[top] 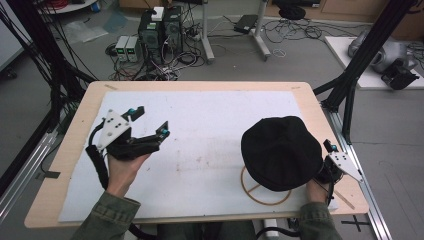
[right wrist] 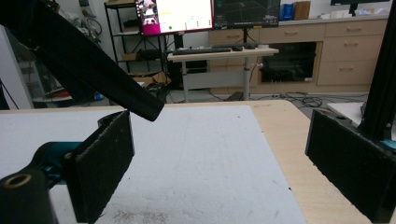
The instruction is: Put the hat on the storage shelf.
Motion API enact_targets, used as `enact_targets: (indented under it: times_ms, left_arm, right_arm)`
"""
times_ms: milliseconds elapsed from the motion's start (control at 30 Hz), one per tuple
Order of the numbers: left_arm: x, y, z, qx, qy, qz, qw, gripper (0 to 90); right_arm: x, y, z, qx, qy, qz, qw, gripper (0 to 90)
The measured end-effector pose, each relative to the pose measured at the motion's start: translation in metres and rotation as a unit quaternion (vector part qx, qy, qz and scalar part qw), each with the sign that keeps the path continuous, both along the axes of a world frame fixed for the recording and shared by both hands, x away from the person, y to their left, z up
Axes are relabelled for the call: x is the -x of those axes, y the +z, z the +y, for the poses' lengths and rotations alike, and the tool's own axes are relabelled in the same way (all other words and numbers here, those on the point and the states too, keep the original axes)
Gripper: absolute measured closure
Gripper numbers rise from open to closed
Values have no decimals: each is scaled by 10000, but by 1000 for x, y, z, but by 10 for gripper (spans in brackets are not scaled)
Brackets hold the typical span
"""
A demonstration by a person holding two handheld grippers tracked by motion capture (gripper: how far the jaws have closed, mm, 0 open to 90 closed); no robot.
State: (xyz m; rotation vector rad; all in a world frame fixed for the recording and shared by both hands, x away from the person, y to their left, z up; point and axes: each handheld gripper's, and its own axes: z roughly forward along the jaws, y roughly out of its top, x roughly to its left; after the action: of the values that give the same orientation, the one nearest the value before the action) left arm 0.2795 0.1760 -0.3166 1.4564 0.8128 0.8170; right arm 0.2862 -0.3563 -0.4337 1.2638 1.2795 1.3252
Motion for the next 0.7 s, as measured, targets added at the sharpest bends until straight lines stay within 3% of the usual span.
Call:
enact_targets:
  times_ms: [167, 367, 467, 633, 700]
  left_arm:
    - [1, -20, 26, 172, 455, 115, 9987, 174]
    - [-2, -40, 47, 295, 1038, 164, 9940, 174]
    - [-3, -47, 58, 380, 1107, 244, 9928, 174]
    - [-1, -57, 77, 516, 1467, 254, 9875, 179]
    - [1, -62, 82, 432, 1624, 266, 9854, 179]
  right_arm:
    - [1, 0, -2, -31, -26, 17, 10000, 71]
    - [1, 0, -2, -23, -1, -9, 10000, 71]
    - [1, 0, -2, -37, -1, 14, 10000, 71]
    - [1, -1, -3, -32, -16, -12, 10000, 71]
    - [0, -1, -3, -40, -35, -21, 10000, 71]
